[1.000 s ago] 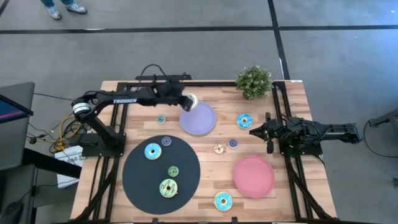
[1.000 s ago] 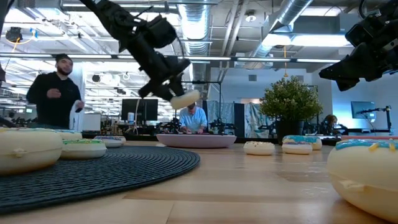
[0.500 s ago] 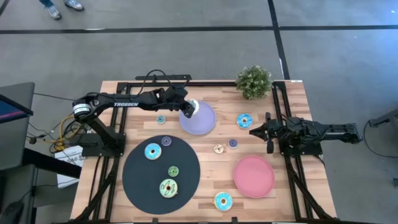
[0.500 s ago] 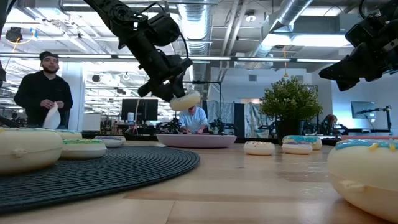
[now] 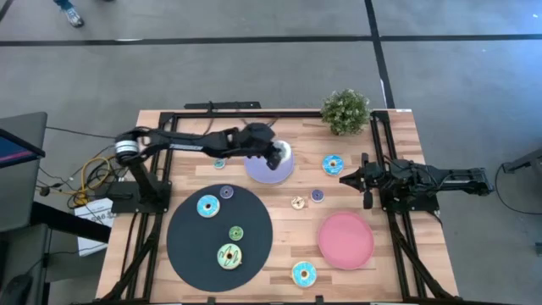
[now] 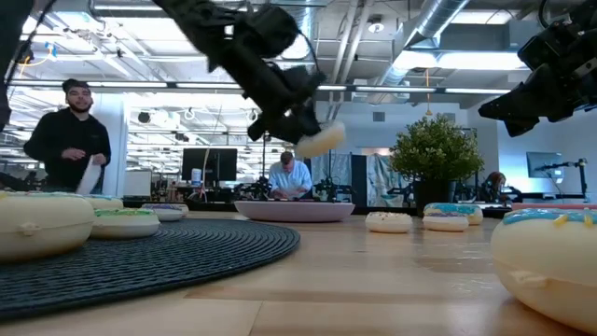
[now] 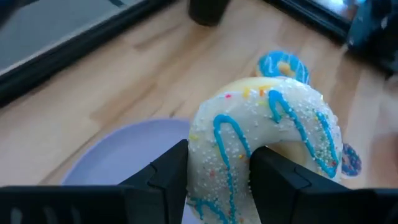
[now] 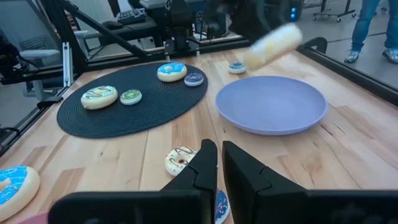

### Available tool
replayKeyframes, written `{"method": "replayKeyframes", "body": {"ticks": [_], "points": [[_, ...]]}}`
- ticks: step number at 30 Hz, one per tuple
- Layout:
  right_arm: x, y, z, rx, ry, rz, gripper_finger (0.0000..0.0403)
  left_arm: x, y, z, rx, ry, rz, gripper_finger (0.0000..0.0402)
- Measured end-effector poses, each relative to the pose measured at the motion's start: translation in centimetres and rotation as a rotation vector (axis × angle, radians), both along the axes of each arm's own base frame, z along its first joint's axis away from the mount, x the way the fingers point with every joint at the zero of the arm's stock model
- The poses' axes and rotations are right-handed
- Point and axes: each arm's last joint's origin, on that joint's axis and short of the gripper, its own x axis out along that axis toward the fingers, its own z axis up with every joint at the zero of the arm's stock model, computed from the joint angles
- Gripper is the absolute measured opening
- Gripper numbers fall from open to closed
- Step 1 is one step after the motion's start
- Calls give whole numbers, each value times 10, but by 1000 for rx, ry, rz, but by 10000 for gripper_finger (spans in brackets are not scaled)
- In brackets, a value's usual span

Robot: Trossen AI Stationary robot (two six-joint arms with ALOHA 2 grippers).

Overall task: Pick & Place donuts
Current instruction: Put the large white donut on the purple plate

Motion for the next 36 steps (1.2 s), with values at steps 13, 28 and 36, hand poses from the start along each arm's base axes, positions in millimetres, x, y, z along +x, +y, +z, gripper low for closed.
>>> {"method": "replayKeyframes", "body": {"ticks": [13, 28, 36], "points": [[0, 0, 0, -1, -1, -3, 17, 10, 29, -19, -16, 404, 48, 142], [0, 0, 0, -1, 1, -4, 17, 7, 41, -46, -61, 506, 86, 142], [0, 0, 0, -1, 1, -3, 17, 2, 42, -48, -47, 569, 112, 142]]}}
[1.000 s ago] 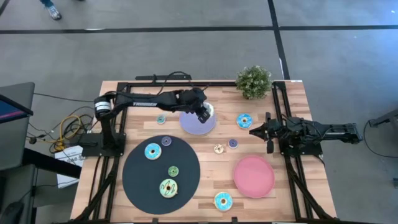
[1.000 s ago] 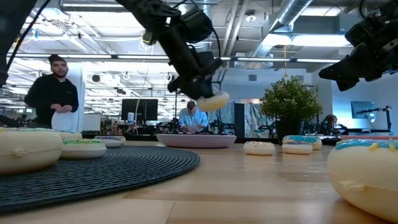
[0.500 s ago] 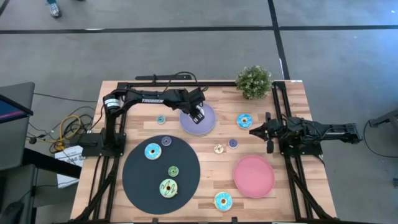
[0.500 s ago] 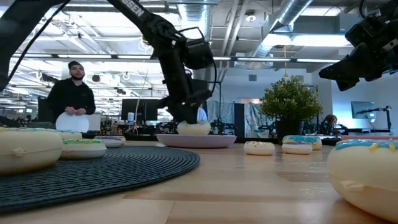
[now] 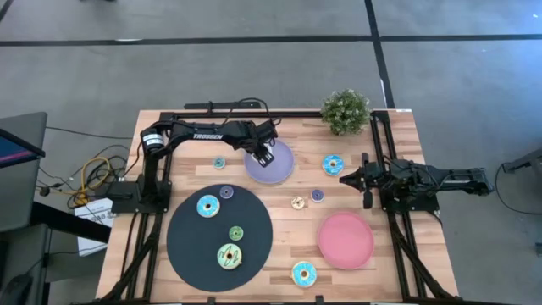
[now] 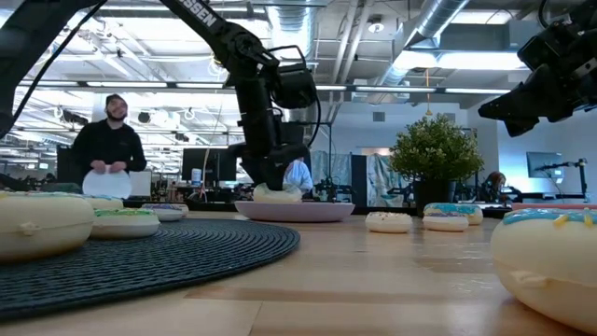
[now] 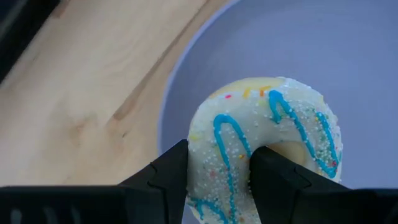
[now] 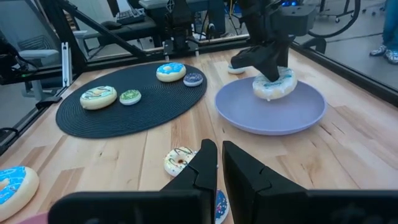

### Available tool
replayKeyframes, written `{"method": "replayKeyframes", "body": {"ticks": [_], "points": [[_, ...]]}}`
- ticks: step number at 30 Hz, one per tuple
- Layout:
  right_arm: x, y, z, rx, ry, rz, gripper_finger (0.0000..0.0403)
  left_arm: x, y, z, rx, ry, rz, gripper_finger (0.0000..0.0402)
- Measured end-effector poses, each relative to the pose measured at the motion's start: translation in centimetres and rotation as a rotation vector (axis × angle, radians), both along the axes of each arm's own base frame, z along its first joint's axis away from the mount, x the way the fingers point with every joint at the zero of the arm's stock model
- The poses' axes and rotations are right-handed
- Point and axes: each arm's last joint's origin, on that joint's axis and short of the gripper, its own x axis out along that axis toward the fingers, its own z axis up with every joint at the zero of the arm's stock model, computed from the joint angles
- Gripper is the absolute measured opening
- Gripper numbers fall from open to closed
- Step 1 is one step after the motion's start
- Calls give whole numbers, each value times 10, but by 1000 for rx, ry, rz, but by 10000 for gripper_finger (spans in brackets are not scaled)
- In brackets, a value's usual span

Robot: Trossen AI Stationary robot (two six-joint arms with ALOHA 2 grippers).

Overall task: Pick & Place donuts
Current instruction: Put the large white donut on the purple plate

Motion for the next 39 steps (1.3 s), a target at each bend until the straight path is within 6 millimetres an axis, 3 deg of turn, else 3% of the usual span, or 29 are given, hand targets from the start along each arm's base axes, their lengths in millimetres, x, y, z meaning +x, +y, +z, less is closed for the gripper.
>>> {"method": "replayKeyframes", "body": {"ticks": [14, 28, 39], "points": [[0, 0, 0, 0, 0, 1, 17, 3, 1, 2, 16, -27, -11, 144], [0, 0, 0, 0, 1, 1, 17, 3, 1, 2, 20, -31, -19, 231], [0, 0, 0, 0, 1, 1, 17, 3, 1, 2, 21, -28, -18, 241]]}}
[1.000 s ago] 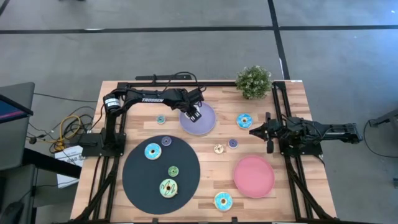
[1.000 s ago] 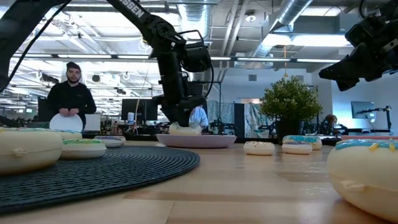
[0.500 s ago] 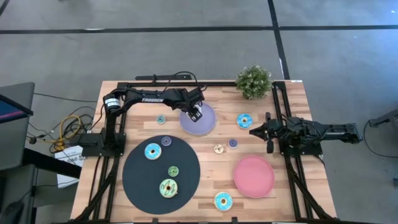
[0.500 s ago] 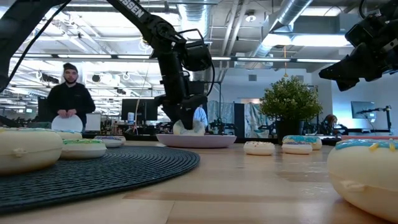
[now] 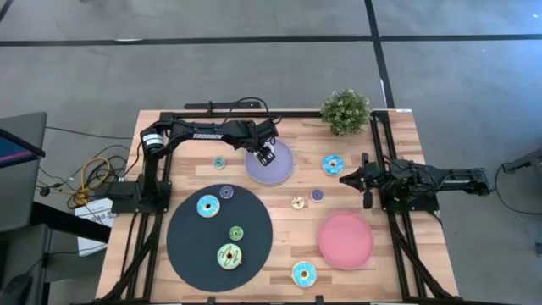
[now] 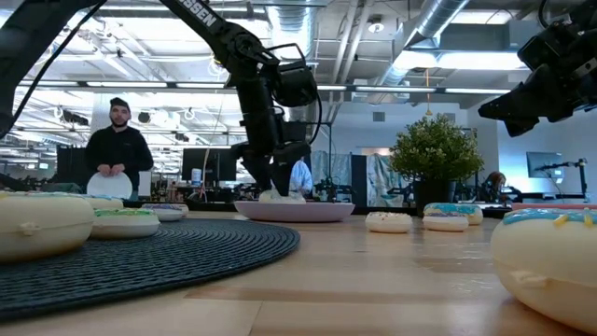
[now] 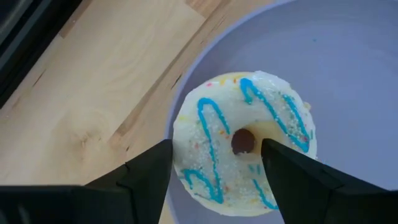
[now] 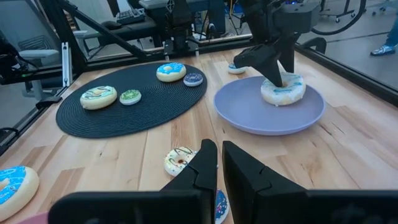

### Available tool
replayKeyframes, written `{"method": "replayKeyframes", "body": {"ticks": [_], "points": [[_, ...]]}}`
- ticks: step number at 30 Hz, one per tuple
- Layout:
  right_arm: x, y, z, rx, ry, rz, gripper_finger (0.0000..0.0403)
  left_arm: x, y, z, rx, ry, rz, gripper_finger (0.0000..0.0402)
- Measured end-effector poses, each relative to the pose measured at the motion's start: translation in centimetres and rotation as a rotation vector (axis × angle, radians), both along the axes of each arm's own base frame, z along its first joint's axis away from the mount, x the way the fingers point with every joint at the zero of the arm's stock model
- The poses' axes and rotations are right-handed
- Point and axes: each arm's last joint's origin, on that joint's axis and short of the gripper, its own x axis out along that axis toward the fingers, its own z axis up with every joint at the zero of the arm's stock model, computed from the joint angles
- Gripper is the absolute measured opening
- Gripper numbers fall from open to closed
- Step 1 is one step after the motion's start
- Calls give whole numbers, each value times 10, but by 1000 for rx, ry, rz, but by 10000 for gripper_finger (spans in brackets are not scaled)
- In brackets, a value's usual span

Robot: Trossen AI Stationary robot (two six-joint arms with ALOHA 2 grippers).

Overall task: Pick & Place donuts
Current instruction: Put the large white donut on the purple plate, then put the top large light blue donut on the purple plate

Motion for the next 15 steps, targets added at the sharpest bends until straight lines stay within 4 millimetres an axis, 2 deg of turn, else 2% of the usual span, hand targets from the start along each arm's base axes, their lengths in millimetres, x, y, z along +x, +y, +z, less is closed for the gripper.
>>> {"method": "replayKeyframes", "body": {"ticks": [7, 15], "points": [[0, 0, 0, 0, 0, 0, 17, 0, 0, 2, -2, 5, 0, 241], [0, 0, 0, 0, 0, 0, 17, 5, 3, 26, 49, 48, -2, 241]]}}
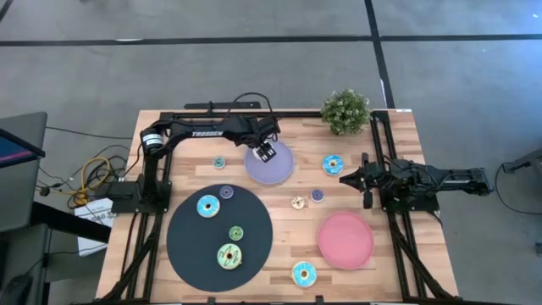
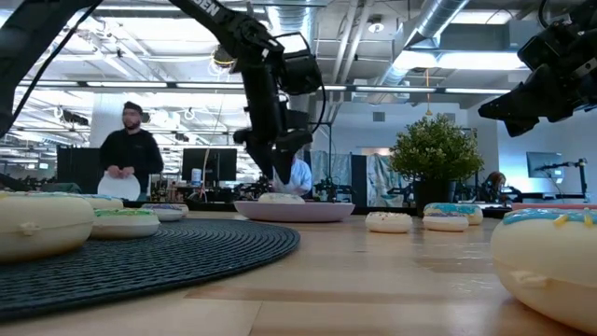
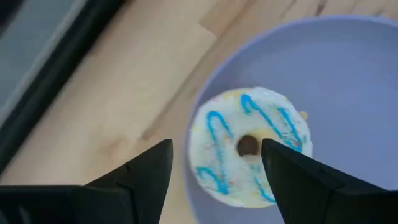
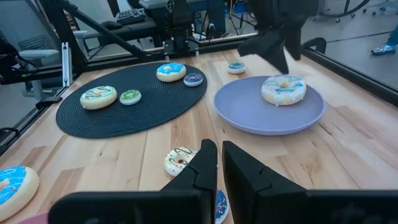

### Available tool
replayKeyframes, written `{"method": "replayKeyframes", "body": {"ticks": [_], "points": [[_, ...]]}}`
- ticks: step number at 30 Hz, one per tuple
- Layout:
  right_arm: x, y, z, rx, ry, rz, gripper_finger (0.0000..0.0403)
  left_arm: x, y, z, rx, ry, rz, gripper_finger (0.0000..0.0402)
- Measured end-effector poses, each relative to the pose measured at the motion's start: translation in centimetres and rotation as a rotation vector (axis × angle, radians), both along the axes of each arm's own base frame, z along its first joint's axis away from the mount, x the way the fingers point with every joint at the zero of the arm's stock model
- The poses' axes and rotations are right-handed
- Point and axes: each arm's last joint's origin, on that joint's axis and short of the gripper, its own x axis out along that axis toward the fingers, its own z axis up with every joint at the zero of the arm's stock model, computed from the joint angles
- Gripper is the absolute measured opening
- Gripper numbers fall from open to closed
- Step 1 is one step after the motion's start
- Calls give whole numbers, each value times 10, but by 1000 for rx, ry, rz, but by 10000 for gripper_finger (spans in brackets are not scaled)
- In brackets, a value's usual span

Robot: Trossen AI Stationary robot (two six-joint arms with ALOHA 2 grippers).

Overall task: Pick & Place donuts
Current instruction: Put the top large light blue donut on the purple plate

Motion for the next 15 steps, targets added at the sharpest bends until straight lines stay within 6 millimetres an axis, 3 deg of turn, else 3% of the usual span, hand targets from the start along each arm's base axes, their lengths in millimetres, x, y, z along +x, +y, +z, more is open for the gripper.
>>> {"method": "replayKeyframes", "body": {"ticks": [9, 15], "points": [[0, 0, 0, 0, 0, 0, 17, -2, -25, 32, 113, 71, -39, 216], [0, 0, 0, 0, 0, 0, 17, -21, -37, 65, 64, 41, -78, 132]]}}
